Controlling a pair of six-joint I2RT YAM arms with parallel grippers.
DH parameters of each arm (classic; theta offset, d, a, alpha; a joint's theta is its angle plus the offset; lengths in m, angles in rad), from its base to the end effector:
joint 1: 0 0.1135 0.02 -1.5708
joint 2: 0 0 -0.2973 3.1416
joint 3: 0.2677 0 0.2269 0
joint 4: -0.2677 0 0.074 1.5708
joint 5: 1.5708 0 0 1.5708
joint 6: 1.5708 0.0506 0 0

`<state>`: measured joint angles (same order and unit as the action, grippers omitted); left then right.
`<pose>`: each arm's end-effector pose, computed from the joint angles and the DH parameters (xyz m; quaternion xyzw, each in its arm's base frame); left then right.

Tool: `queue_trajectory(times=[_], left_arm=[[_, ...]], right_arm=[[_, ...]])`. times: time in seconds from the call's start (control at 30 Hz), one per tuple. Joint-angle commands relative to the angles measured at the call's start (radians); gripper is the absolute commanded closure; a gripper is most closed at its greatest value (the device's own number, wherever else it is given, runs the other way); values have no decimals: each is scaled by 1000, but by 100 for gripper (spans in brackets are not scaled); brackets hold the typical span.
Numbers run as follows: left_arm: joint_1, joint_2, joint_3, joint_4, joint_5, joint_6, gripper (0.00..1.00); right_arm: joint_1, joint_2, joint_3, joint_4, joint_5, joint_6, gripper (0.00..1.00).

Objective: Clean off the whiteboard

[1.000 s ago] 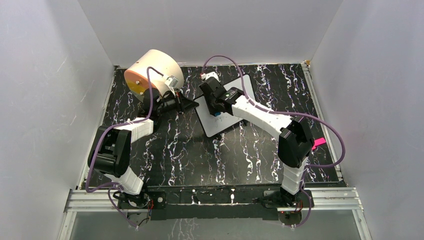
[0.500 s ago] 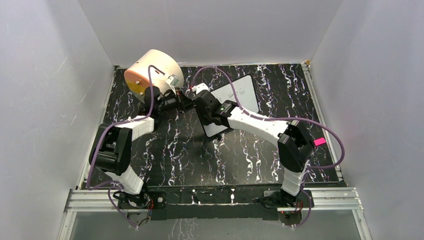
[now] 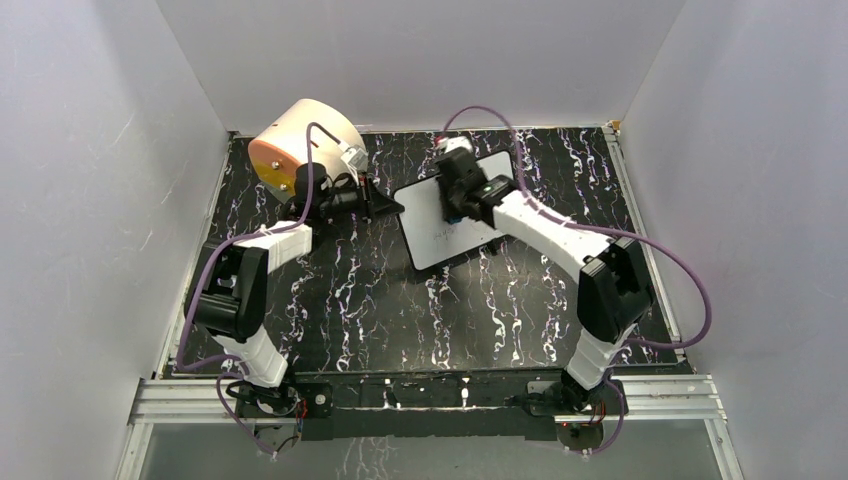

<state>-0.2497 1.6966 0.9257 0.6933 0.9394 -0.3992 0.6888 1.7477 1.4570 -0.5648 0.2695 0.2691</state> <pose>0.3384 -0.1284 0.2910 0.2577 0.6756 -0.5080 0.4681 0.3017 0.2309 0.3083 -0.1474 0.9177 0.0482 0.3659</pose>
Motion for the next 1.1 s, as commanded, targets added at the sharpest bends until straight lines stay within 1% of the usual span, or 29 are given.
queue_trajectory(times=[0.0, 0.13, 0.2, 0.3, 0.4, 0.5, 0.57, 0.73, 0.8, 0.97, 1.07], left_arm=[[-27, -7, 6, -58, 76, 30, 77], [-26, -24, -4, -54, 56, 28, 60], [-26, -40, -17, -42, 26, 21, 50], [-27, -61, -59, 21, -8, -24, 40], [-27, -75, -116, 86, -60, -60, 37], [-32, -68, -164, 156, -108, -98, 37], [-45, -63, -185, 189, -132, -113, 39], [-70, -36, -220, 310, -164, -168, 48], [-81, -16, -219, 347, -166, -181, 50], [-105, 37, -218, 391, -200, -191, 56], [-112, 65, -205, 396, -205, -188, 64]], right_arm=[[-124, -55, 26, 38, 16, 8, 86], [-124, -110, -4, 65, -38, -13, 86], [-124, -151, -26, 88, -67, -17, 85], [-123, -197, -51, 95, -88, -21, 85], [-124, -225, -69, 95, -104, -25, 84], [-123, -231, -83, 99, -122, -37, 84], [-121, -228, -94, 109, -127, -47, 84], [-100, -195, -95, 121, -98, -76, 85], [-92, -181, -89, 123, -91, -77, 85], [-79, -171, -77, 135, -100, -74, 85], [-73, -168, -66, 135, -99, -75, 85]])
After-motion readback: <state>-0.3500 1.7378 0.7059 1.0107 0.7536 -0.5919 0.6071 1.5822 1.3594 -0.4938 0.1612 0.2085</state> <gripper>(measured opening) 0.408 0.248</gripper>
